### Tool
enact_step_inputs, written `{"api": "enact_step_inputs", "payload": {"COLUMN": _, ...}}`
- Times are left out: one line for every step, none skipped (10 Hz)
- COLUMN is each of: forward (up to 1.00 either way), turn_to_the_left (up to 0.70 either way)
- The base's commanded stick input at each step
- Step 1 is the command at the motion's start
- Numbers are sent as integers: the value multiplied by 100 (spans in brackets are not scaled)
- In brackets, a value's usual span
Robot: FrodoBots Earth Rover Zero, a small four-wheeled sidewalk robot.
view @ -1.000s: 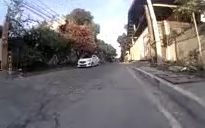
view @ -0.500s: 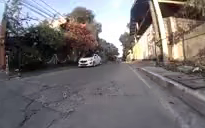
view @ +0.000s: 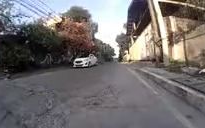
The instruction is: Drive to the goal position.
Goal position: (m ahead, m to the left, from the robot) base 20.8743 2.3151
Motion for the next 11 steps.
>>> {"api": "enact_step_inputs", "payload": {"forward": 91, "turn_to_the_left": -37}}
{"api": "enact_step_inputs", "payload": {"forward": 91, "turn_to_the_left": -37}}
{"api": "enact_step_inputs", "payload": {"forward": 91, "turn_to_the_left": -37}}
{"api": "enact_step_inputs", "payload": {"forward": 91, "turn_to_the_left": -37}}
{"api": "enact_step_inputs", "payload": {"forward": 91, "turn_to_the_left": -37}}
{"api": "enact_step_inputs", "payload": {"forward": 91, "turn_to_the_left": -37}}
{"api": "enact_step_inputs", "payload": {"forward": 91, "turn_to_the_left": -37}}
{"api": "enact_step_inputs", "payload": {"forward": 91, "turn_to_the_left": -17}}
{"api": "enact_step_inputs", "payload": {"forward": 91, "turn_to_the_left": 0}}
{"api": "enact_step_inputs", "payload": {"forward": 91, "turn_to_the_left": 0}}
{"api": "enact_step_inputs", "payload": {"forward": 91, "turn_to_the_left": 0}}
